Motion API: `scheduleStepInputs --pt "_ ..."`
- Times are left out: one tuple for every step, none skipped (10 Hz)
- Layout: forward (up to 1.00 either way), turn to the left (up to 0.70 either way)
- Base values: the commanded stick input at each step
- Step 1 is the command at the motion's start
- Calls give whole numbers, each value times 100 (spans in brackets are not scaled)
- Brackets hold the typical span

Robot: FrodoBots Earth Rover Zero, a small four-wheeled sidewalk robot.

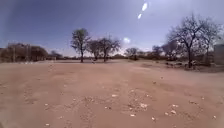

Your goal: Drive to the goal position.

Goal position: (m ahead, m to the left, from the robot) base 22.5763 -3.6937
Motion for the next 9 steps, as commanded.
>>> scheduleStepInputs --pt "0 0" --pt "0 0" --pt "0 0" --pt "0 0" --pt "70 0" --pt "70 0" --pt "70 0" --pt "70 0" --pt "70 0"
